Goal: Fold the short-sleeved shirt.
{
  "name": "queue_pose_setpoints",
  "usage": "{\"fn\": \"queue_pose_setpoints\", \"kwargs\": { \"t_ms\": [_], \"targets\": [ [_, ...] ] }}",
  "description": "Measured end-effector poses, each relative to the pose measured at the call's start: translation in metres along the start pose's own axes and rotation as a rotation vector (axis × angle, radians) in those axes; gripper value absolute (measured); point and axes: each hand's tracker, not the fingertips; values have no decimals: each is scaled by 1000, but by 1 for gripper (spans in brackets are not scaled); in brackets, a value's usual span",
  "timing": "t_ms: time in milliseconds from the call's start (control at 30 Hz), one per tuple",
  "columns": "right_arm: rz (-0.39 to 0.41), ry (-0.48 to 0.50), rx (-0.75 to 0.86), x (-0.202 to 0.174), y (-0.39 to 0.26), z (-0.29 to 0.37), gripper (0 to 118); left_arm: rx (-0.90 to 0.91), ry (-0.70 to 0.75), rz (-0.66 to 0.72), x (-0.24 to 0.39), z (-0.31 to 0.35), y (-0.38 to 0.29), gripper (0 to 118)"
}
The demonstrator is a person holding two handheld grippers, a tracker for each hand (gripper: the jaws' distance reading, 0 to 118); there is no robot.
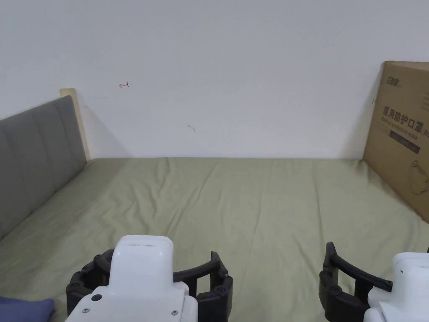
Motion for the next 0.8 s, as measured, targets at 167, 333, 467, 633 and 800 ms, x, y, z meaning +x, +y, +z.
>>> {"fn": "queue_pose_setpoints", "kwargs": {
  "t_ms": [167, 333, 467, 633, 800],
  "targets": [
    [3, -5, -11, 0, 2, -3, 107, 9, 62, -15, 2, 1, 2, 116],
    [-21, 5, -44, 1, 4, -10, 107, -19, 74, -4, 2, 1, 3, 116],
    [-44, 18, -81, 2, 4, -14, 107, -39, 96, 21, 1, 1, 5, 116],
    [-68, 35, -98, 2, 3, -17, 107, -31, 124, 0, -1, -4, 3, 116],
    [-53, 34, -100, -1, 3, -17, 107, 2, 109, -11, -1, -2, 4, 116]
  ]
}}
